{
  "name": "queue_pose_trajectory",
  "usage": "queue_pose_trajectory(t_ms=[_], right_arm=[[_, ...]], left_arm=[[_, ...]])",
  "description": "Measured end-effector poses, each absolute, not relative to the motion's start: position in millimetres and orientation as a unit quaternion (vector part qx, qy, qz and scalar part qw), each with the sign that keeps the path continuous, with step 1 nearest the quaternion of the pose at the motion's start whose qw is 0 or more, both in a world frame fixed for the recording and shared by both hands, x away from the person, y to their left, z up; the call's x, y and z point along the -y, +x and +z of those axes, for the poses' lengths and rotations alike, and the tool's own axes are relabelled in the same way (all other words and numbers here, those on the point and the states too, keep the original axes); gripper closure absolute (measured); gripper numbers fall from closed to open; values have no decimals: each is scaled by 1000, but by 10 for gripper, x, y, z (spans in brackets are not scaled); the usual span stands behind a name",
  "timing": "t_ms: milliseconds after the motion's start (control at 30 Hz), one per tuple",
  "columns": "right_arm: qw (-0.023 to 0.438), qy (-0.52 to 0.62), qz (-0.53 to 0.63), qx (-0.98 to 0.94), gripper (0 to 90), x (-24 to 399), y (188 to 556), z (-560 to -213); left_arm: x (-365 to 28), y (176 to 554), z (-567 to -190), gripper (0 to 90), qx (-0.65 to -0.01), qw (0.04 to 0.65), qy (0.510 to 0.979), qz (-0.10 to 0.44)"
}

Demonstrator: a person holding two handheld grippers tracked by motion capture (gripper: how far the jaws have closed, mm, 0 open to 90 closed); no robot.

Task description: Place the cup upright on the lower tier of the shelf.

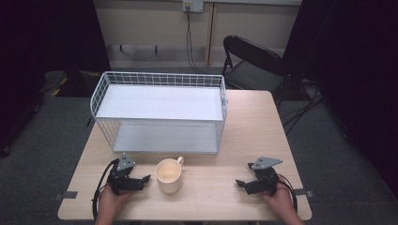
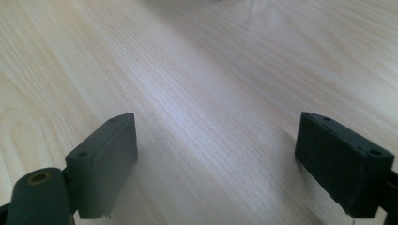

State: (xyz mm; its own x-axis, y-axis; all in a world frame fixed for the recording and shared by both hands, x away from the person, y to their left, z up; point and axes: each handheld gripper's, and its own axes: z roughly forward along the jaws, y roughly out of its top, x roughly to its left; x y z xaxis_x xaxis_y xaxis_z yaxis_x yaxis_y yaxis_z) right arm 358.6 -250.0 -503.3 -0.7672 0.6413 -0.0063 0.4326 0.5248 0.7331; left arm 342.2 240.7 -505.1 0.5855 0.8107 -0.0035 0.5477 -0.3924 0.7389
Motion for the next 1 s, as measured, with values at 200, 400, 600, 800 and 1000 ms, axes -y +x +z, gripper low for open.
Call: queue_pose_trajectory(t_ms=[200,400,600,800,1000], right_arm=[[139,311,375,-862,127,2500,3586,-5033],[139,311,375,-862,127,2500,3587,-5032],[139,312,375,-862,127,2500,3586,-5032],[139,312,375,-862,127,2500,3586,-5032],[139,312,375,-862,127,2500,3586,-5033]], left_arm=[[-2402,3402,-5051,123,-420,361,813,181],[-2391,3411,-5018,166,-414,353,821,173],[-2357,3396,-4859,159,-404,367,820,172],[-2321,3378,-4657,163,-408,391,808,168],[-2282,3366,-4576,173,-405,388,813,159]])
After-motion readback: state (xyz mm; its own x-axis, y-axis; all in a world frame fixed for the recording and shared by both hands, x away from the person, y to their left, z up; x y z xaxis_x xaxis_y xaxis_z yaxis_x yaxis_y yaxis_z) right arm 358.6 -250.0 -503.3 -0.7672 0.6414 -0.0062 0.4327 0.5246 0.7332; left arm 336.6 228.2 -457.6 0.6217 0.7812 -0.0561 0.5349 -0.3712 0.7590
